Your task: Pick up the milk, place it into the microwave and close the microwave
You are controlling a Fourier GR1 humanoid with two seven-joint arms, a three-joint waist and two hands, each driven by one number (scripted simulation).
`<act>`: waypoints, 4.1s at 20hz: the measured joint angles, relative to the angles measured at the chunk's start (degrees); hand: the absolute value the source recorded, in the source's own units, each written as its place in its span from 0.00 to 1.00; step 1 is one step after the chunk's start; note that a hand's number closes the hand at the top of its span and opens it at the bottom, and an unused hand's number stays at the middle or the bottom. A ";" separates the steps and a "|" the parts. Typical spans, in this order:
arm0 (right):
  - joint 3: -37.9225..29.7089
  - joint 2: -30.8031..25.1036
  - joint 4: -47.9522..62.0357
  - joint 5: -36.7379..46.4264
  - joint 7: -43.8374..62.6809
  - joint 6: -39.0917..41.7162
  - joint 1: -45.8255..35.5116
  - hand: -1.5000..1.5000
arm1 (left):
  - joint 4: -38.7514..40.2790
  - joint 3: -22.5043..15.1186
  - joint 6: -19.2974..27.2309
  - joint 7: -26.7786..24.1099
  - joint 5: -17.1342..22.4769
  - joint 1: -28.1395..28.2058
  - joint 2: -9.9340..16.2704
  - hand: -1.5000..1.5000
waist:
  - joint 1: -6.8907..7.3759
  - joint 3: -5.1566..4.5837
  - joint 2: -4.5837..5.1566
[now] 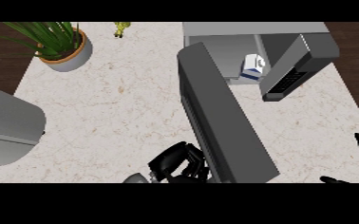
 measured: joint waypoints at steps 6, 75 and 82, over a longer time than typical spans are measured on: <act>1.83 -0.15 -3.28 -0.55 0.40 1.24 -0.27 0.00 | 4.59 -8.99 8.34 -3.38 6.36 -5.87 0.46 1.00 | -0.91 -0.07 0.17; 23.08 -10.11 -42.42 -14.00 26.16 20.94 -18.48 1.00 | 22.08 -13.93 43.29 -5.03 47.45 -48.75 2.37 1.00 | -22.57 0.29 4.94; 25.87 -10.34 -47.44 -15.09 28.22 21.78 -18.63 1.00 | 21.73 -14.05 45.74 -5.91 48.64 -48.13 2.94 1.00 | -23.70 0.36 4.75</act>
